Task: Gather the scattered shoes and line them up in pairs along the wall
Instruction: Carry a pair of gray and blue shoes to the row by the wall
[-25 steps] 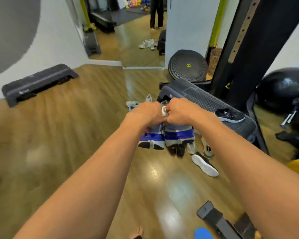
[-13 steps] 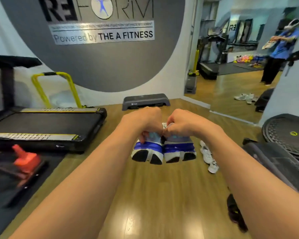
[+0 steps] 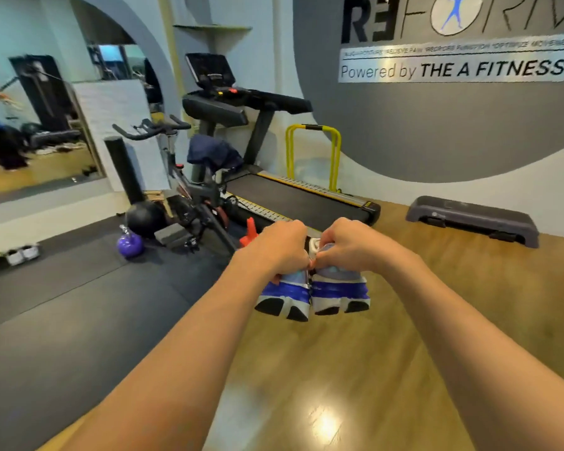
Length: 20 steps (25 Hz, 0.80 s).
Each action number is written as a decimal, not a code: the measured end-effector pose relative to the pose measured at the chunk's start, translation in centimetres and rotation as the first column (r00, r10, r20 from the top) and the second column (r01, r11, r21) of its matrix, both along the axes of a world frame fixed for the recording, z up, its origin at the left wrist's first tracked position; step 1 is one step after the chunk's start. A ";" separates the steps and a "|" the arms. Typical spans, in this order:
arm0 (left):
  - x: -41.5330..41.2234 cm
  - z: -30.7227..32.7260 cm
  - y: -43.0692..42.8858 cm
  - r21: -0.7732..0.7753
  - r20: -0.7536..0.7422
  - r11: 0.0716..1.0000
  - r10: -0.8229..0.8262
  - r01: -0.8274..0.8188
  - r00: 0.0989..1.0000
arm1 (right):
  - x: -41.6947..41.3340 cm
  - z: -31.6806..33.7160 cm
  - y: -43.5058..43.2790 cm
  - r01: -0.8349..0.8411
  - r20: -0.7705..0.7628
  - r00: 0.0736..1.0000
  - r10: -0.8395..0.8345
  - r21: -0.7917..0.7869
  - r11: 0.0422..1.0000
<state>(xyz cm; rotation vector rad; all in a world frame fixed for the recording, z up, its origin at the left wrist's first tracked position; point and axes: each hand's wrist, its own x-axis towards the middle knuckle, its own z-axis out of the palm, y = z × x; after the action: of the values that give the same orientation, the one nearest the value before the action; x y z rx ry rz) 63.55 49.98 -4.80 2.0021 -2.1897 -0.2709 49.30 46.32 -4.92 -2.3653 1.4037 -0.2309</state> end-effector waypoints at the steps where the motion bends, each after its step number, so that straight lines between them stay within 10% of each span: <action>1: 3.4 -0.2 0.4 -0.024 0.003 0.999 0.043 -0.043 0.999 | 3.5 -0.1 -0.1 -0.044 0.003 0.999 0.044 -0.015 0.999; 10: 27.4 -3.8 0.0 -0.065 -0.045 0.872 0.483 -0.485 0.874 | 30.2 -2.5 -5.7 -0.446 -0.027 0.895 0.445 -0.017 0.895; 20: 50.3 -3.9 -1.1 -0.040 -0.010 0.591 0.806 -0.805 0.592 | 57.5 -1.1 -10.6 -0.827 -0.016 0.550 0.835 0.130 0.547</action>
<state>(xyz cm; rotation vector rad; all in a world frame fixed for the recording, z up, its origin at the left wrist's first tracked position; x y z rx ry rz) 113.81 48.89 -8.75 2.7041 -1.0300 -0.0778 106.84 35.67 -6.06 -2.6621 0.1444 0.2089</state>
